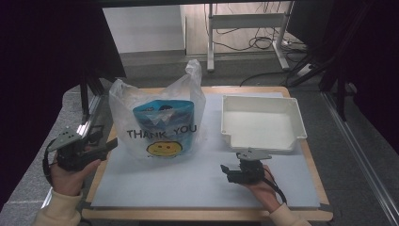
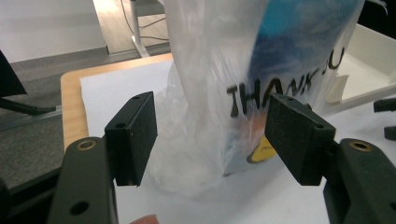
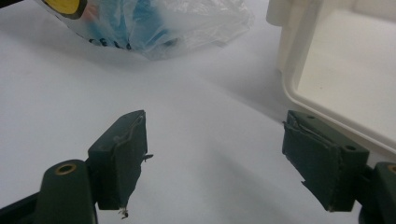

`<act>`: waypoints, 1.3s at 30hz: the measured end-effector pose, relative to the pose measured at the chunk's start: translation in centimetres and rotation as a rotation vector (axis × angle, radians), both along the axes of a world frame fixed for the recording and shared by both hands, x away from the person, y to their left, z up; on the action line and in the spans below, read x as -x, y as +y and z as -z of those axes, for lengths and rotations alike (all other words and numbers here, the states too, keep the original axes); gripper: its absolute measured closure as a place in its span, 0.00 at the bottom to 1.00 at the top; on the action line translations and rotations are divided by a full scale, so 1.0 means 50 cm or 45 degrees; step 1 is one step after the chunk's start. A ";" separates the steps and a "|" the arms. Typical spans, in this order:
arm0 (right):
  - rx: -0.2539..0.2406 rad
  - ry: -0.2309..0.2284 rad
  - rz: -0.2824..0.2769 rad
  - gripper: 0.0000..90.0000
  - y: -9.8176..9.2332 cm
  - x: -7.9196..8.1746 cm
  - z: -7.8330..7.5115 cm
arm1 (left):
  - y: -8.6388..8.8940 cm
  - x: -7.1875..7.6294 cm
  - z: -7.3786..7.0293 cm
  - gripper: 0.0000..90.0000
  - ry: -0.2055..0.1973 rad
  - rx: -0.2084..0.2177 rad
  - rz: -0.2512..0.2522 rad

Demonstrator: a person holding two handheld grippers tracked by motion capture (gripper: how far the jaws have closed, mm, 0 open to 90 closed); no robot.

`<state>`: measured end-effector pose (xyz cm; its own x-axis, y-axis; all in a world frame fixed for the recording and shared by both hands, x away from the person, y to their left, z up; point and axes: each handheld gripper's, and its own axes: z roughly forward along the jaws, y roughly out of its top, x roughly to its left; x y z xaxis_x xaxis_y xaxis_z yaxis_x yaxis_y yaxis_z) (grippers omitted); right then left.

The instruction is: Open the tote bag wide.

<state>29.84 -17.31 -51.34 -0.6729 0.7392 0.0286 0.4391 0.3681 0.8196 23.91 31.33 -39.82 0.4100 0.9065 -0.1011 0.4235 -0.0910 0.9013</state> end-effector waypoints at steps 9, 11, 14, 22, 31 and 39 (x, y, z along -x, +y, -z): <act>0.006 0.004 0.001 0.25 0.001 -0.001 0.002 | -0.001 -0.050 -0.042 0.42 -0.008 0.010 0.004; 0.007 0.007 0.003 0.25 0.000 -0.002 0.003 | -0.003 -0.062 -0.050 0.43 -0.011 0.007 0.005; 0.014 0.008 0.007 0.25 -0.001 -0.002 0.002 | -0.004 -0.084 -0.060 0.46 -0.011 0.001 0.010; 0.010 0.011 0.011 0.25 -0.003 -0.002 0.002 | -0.009 -0.123 -0.060 0.51 0.005 0.008 0.028; 0.010 0.016 0.015 0.25 -0.003 -0.004 0.004 | -0.018 -0.135 -0.052 0.85 -0.003 0.011 0.088; 0.015 0.014 0.023 0.25 -0.003 -0.005 0.002 | -0.029 -0.113 -0.045 1.00 -0.054 0.019 0.112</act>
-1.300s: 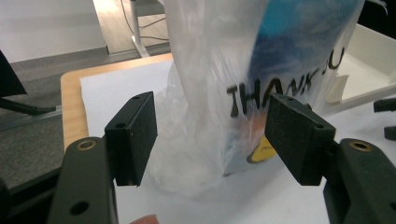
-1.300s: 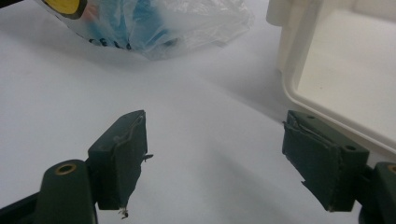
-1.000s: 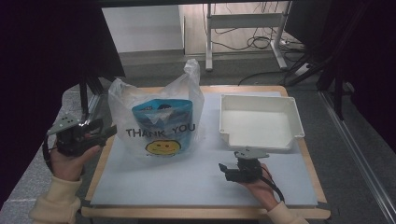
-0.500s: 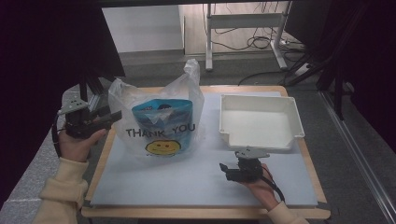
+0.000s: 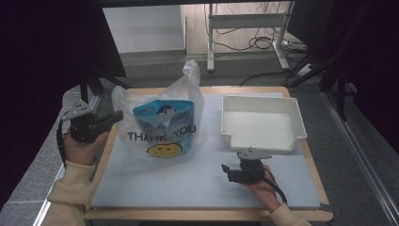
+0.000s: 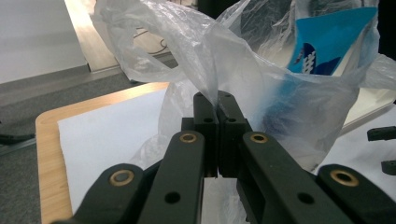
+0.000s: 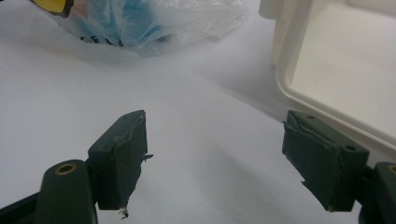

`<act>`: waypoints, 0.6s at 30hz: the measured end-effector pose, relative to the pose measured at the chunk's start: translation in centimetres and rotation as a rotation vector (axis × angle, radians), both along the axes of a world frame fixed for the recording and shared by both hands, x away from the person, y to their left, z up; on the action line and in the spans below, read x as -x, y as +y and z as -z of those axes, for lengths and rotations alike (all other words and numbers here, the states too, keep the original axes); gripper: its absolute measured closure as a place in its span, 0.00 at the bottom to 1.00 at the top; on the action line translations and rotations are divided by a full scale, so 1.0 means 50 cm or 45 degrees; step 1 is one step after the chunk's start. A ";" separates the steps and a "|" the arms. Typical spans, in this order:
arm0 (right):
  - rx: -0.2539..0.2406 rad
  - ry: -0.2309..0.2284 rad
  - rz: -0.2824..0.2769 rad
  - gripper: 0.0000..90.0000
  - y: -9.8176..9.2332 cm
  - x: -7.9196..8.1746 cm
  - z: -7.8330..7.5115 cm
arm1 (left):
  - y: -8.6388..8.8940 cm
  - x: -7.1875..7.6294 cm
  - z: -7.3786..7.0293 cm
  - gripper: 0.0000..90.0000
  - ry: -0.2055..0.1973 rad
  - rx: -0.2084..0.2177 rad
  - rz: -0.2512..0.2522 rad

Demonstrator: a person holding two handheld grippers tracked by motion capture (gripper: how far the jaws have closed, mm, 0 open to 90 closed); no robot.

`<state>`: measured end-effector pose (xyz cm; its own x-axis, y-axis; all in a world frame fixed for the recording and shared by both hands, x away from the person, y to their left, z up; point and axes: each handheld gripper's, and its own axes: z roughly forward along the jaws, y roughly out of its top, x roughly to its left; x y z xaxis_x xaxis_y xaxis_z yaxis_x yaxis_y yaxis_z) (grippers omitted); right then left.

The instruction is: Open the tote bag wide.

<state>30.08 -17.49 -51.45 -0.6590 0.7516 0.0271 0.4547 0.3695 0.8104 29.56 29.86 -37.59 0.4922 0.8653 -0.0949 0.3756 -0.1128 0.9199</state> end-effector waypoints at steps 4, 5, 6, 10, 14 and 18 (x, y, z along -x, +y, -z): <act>0.001 -0.012 0.001 0.25 0.000 -0.002 -0.002 | -0.001 0.006 0.005 1.00 -0.008 0.000 0.002; -0.007 -0.012 0.003 0.25 0.000 -0.002 -0.003 | 0.000 0.007 0.005 1.00 -0.010 -0.001 0.002; -0.007 -0.017 0.003 0.26 0.000 -0.003 -0.004 | 0.001 0.008 0.006 1.00 -0.011 0.003 0.005; -0.014 -0.023 0.005 0.26 0.001 -0.005 -0.011 | 0.006 0.010 0.008 1.00 -0.016 0.017 0.006; -0.027 -0.039 0.007 0.27 0.000 -0.007 -0.021 | 0.013 0.008 0.006 1.00 -0.014 0.023 0.003; -0.036 -0.053 0.009 0.27 -0.004 -0.008 -0.029 | 0.017 0.011 -0.001 1.00 -0.021 0.033 0.004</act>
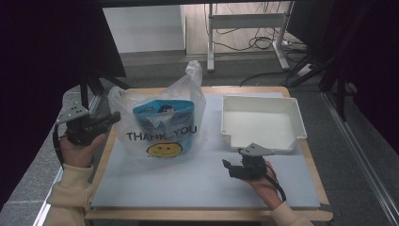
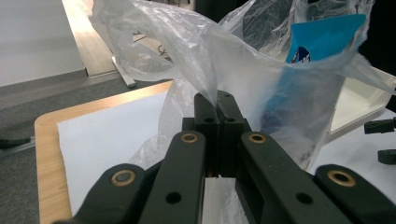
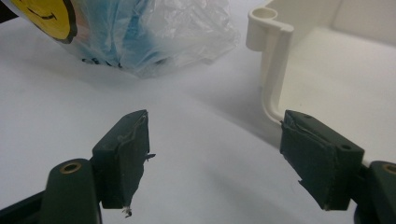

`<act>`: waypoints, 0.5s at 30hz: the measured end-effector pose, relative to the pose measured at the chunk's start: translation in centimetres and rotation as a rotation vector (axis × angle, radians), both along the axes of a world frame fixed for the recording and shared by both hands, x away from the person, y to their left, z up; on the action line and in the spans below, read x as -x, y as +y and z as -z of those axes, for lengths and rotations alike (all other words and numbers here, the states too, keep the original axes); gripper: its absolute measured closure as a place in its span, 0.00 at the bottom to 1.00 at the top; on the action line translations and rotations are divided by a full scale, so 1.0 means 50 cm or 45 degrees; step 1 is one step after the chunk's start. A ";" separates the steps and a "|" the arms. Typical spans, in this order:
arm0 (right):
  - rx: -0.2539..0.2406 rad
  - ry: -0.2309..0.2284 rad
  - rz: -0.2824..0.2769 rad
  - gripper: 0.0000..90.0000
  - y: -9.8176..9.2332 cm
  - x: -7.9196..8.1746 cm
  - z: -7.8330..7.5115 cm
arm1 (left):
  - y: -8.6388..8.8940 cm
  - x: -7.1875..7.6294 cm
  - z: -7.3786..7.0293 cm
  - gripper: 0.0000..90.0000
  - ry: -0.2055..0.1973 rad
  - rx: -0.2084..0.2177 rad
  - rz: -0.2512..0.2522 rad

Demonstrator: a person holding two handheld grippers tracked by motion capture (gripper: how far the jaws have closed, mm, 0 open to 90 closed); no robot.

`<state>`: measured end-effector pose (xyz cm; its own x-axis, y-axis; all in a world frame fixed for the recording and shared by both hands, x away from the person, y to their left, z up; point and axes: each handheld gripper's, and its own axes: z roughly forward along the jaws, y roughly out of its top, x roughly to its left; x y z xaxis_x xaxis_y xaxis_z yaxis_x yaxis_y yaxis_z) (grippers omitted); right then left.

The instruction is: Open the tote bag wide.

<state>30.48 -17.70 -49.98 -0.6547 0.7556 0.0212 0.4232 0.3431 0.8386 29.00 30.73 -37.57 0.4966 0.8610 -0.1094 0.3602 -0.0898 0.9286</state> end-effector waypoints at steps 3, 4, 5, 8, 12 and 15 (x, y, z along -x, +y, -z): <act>-0.006 -0.003 -0.003 0.27 -0.002 0.000 -0.003 | 0.001 0.002 -0.005 1.00 -0.006 0.011 0.006; -0.008 -0.004 -0.002 0.27 -0.002 -0.001 -0.005 | 0.001 0.003 -0.006 1.00 -0.008 0.008 0.007; -0.010 -0.004 -0.002 0.27 -0.003 -0.001 -0.006 | 0.001 0.003 -0.008 1.00 -0.010 0.006 0.008; -0.016 -0.016 -0.005 0.27 -0.005 -0.004 -0.013 | 0.000 0.003 -0.011 1.00 -0.011 0.001 0.010; -0.046 -0.031 -0.010 0.28 -0.007 -0.009 -0.035 | 0.000 0.004 -0.014 1.00 -0.014 -0.003 0.014; -0.060 -0.058 -0.018 0.29 -0.006 -0.013 -0.060 | 0.000 0.004 -0.013 1.00 -0.013 -0.005 0.016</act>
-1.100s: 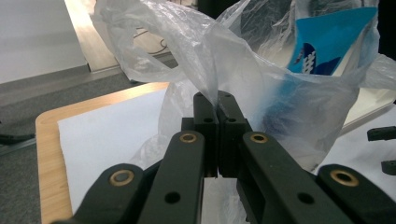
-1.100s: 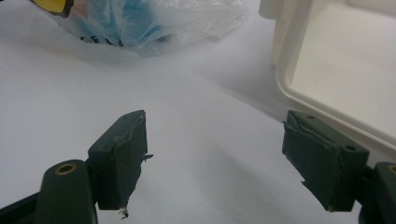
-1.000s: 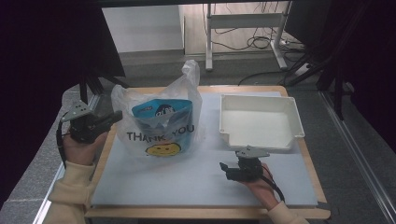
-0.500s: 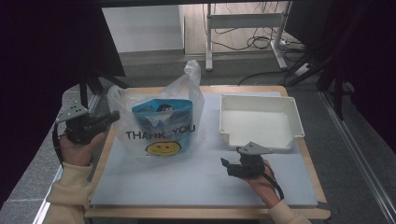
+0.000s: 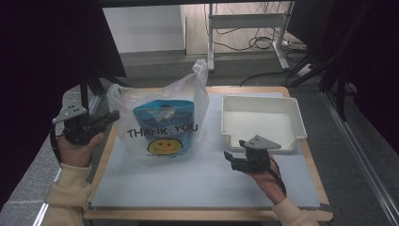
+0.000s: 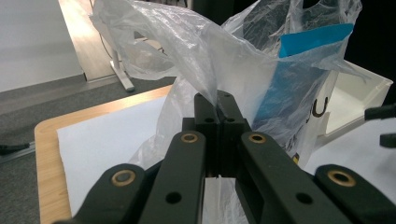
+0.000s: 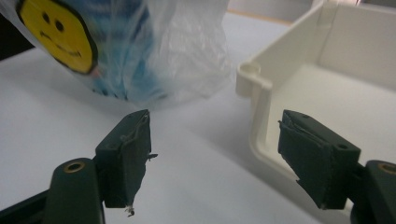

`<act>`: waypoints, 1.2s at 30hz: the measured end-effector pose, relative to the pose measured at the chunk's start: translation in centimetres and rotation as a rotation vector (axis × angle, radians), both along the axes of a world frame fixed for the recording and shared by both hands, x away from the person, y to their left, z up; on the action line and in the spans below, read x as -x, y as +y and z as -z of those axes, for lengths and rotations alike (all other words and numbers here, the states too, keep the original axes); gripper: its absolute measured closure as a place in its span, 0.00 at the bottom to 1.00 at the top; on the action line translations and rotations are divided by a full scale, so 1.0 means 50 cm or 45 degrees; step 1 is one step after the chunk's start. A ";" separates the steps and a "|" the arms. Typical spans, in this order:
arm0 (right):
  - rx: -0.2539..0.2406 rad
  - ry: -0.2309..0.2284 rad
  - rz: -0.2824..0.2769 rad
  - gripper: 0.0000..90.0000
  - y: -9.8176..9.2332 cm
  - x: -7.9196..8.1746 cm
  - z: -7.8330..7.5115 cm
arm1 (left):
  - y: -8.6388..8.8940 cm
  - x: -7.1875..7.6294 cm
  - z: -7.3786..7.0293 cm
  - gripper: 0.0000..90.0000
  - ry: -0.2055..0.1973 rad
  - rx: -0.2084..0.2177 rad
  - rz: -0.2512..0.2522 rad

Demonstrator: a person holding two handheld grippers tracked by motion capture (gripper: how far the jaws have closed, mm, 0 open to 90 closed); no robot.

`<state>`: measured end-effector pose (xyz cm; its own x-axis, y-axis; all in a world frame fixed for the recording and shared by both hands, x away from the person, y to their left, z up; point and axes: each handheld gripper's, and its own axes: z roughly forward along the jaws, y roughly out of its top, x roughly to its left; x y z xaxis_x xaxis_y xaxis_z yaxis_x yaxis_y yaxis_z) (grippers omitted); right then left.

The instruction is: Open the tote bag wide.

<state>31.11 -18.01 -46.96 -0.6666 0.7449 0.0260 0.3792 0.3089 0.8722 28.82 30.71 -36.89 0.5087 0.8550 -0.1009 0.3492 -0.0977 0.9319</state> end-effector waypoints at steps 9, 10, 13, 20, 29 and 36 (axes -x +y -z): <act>-0.061 -0.062 -0.055 0.35 0.016 -0.042 -0.087 | 0.000 -0.001 0.000 1.00 0.003 0.004 0.003; -0.063 -0.062 -0.059 0.36 0.020 -0.048 -0.094 | 0.000 0.000 -0.001 1.00 0.003 0.003 0.002; -0.085 -0.061 -0.071 0.37 0.031 -0.068 -0.114 | 0.002 0.000 -0.001 1.00 0.002 0.004 0.001; -0.089 -0.066 -0.082 0.38 0.041 -0.078 -0.126 | 0.004 0.001 0.000 1.00 0.003 0.004 -0.002; -0.097 -0.085 -0.096 0.40 0.046 -0.086 -0.149 | 0.004 0.002 0.000 1.00 0.000 0.004 -0.003; -0.098 -0.093 -0.112 0.40 0.062 -0.097 -0.167 | 0.002 0.001 0.000 1.00 0.000 0.004 -0.003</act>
